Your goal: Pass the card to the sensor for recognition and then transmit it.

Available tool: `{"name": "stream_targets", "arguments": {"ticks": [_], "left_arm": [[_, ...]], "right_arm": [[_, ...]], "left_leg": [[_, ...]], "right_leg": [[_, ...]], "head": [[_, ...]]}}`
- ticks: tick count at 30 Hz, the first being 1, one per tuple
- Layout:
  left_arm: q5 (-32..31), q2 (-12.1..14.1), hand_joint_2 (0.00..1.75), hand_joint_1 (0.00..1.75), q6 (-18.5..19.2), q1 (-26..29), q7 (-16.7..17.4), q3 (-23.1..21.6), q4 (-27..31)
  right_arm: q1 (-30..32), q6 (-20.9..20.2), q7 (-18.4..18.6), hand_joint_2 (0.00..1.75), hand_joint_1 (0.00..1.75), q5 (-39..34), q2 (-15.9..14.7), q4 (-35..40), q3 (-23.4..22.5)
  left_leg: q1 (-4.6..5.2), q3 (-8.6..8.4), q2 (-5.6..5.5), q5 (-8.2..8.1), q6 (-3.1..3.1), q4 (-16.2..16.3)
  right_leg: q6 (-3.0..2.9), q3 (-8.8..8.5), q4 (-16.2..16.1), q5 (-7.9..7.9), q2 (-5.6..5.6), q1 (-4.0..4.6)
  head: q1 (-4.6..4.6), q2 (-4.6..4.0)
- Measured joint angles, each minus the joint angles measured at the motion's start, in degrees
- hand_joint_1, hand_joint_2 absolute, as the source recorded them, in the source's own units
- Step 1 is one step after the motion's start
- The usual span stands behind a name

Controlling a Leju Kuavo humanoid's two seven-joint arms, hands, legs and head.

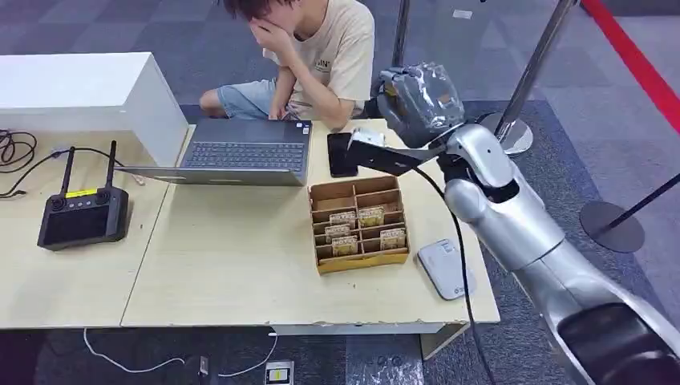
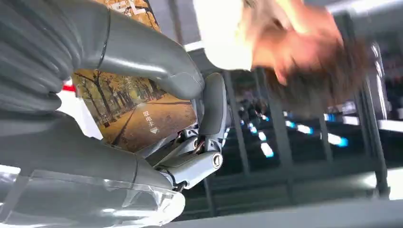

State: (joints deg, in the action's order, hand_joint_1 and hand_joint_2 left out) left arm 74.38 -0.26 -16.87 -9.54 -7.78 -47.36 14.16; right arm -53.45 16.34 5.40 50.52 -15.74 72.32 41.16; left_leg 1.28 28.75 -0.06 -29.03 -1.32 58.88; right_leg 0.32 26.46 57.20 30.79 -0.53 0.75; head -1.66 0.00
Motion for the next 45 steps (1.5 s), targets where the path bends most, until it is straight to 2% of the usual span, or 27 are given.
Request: {"name": "stream_targets", "arguments": {"ticks": [7,13,16,27,36,45], "left_arm": [[0.1,0.0,0.0,0.0,0.1,0.5,-0.4,-0.2,0.0],[0.3,0.0,0.0,0.0,0.0,0.9,-0.4,-0.2,0.0],[0.3,0.0,0.0,0.0,0.0,1.0,-0.4,-0.2,0.0],[1.3,0.0,0.0,0.0,1.1,1.3,-0.5,-0.2,-0.2],[1.8,0.0,0.0,0.0,1.3,1.6,-0.2,-0.2,-0.5],[1.8,0.1,0.0,0.0,1.7,1.7,-0.2,-0.2,-1.0]], "right_arm": [[-4.5,-6.9,1.1,1.75,1.75,5.1,0.0,-8.3,7.5],[-7.5,-10.1,1.2,1.75,1.75,10.3,0.0,-13.3,12.9],[-8.8,-11.6,1.5,1.75,1.75,10.6,0.3,-15.7,15.4],[-12.0,-12.0,1.6,1.75,1.75,10.3,3.0,-22.4,20.0],[-13.2,-9.5,1.2,1.75,1.75,9.5,4.5,-26.4,22.3],[-13.6,-6.1,1.0,1.75,1.75,8.4,6.1,-29.0,22.8]], "left_leg": [[0.01,0.04,0.0,0.0,0.0,0.0],[0.0,0.06,-0.01,0.0,0.0,0.0],[0.0,0.06,0.0,0.0,0.0,0.0],[0.0,0.05,0.02,0.0,0.0,0.0],[0.0,0.05,0.02,0.0,0.0,0.0],[0.0,0.04,0.02,0.0,0.0,0.0]], "right_leg": [[0.0,0.04,0.0,0.0,0.0,0.0],[0.0,0.07,0.0,0.0,0.0,0.0],[0.0,0.07,0.0,0.0,0.0,0.0],[0.0,0.09,0.0,0.0,0.0,0.01],[0.0,0.07,0.0,0.0,0.0,0.01],[0.0,0.07,0.0,0.0,0.0,0.01]], "head": [[0.02,0.0],[0.02,0.0],[0.0,0.0],[0.02,0.0],[0.02,0.0],[0.0,0.0]]}}
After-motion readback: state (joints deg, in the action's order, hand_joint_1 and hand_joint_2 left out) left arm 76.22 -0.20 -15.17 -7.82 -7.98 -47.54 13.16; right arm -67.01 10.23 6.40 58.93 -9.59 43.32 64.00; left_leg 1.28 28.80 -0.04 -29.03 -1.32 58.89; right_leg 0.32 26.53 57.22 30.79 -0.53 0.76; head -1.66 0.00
